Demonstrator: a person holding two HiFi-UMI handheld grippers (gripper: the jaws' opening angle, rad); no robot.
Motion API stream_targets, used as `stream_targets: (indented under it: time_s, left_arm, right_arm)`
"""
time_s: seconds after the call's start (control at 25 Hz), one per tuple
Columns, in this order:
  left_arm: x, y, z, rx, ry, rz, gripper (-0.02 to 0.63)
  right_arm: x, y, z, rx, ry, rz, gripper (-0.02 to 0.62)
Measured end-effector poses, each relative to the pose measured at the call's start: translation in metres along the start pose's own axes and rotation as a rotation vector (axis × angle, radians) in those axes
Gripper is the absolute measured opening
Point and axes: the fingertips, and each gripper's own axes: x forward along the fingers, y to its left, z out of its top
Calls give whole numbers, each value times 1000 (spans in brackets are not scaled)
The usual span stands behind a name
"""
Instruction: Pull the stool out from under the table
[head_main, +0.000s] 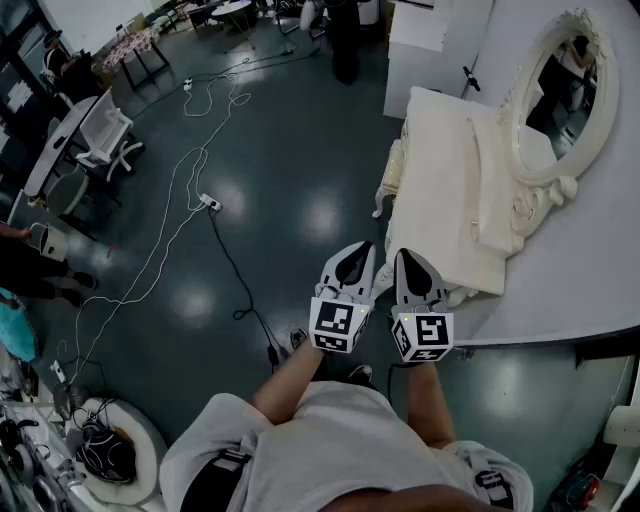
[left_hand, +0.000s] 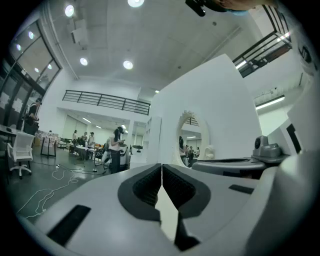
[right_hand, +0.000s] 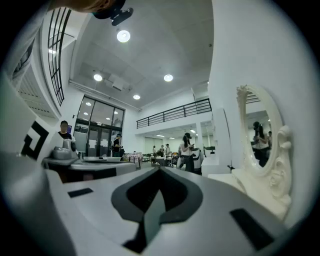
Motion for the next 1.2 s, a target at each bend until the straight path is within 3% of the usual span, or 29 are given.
stream_targets:
  time_s: [0.44,0.96,1.2]
  left_arm:
    - [14,75,-3,-17,13,17,11]
    - [18,234,33,-15,-34,74,11]
    - [31,286,44,-19,-45,97,11]
  right_arm:
    - [72,29,-3,21,-8,-1,15]
    - [203,116,17,32,-31,43,15]
    - [245,133,16,17,-23,57,14]
